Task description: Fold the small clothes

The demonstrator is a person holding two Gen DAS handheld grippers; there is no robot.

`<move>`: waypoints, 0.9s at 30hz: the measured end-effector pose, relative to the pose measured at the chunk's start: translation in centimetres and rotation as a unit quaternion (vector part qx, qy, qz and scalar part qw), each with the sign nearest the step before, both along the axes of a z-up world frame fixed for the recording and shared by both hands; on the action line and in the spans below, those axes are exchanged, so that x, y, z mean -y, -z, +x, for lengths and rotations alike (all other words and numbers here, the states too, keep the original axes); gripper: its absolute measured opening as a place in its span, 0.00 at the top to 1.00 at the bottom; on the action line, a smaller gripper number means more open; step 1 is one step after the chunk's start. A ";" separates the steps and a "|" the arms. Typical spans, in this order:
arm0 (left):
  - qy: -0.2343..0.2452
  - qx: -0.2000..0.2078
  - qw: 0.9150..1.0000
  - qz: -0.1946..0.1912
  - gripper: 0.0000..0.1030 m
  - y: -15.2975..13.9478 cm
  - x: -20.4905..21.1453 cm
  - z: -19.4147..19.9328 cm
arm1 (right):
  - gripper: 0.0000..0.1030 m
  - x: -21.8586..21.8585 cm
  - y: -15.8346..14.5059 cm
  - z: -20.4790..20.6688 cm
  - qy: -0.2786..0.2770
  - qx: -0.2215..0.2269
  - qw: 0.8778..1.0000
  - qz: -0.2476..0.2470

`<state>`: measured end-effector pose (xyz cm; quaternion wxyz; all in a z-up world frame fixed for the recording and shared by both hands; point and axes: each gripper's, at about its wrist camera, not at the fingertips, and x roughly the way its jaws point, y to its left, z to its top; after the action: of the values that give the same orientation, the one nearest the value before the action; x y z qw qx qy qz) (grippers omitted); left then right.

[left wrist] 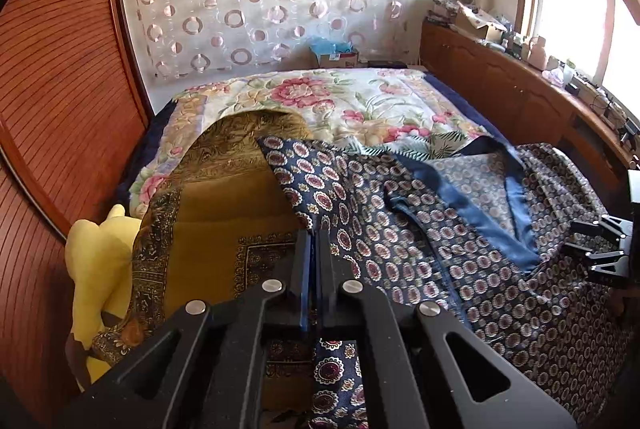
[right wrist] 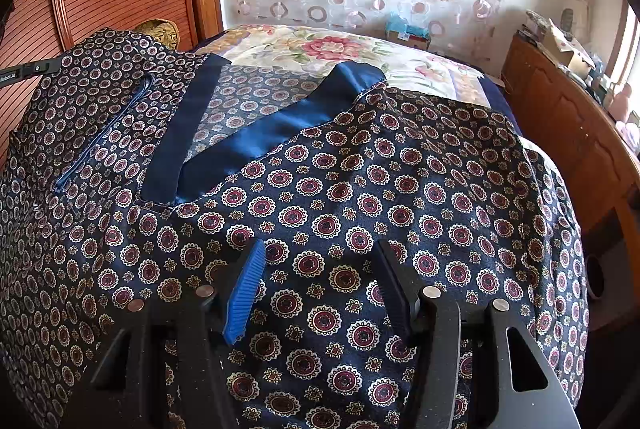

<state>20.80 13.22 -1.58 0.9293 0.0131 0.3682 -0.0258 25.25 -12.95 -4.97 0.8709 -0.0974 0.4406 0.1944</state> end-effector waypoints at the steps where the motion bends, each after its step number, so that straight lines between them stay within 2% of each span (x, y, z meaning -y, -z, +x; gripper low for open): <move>1: 0.001 0.001 1.000 -0.004 0.98 -0.3 0.0 -0.2 | 0.44 0.0 0.0 0.0 0.000 0.000 1.000 0.000; 6: 0.007 0.034 0.999 0.010 0.98 -2.8 1.0 -1.7 | 0.44 0.0 0.0 0.0 0.000 0.000 1.000 0.000; 8: 0.017 0.045 0.999 0.004 0.90 -3.8 1.6 -2.4 | 0.44 0.0 0.0 0.0 0.000 0.000 1.000 0.000; 10: 0.031 0.062 0.998 -0.003 0.61 -4.5 2.5 -3.5 | 0.44 0.0 0.0 0.0 0.000 0.000 1.000 0.000; 12: 0.046 0.073 0.996 -0.009 0.51 -4.6 3.4 -4.3 | 0.43 0.0 0.0 0.0 0.000 0.000 1.000 0.000; 15: 0.063 0.078 0.995 -0.009 0.25 -4.1 5.0 -5.6 | 0.43 0.1 0.0 0.0 0.000 0.000 1.000 0.000; 27: 0.101 0.044 0.994 -0.023 0.23 0.4 10.0 -9.1 | 0.42 0.1 0.0 0.1 -0.001 0.000 1.000 0.000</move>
<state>11.73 3.19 -2.03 0.9374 0.0299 0.3227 -0.1275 25.30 -13.06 -4.98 0.8707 -0.0980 0.4407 0.1953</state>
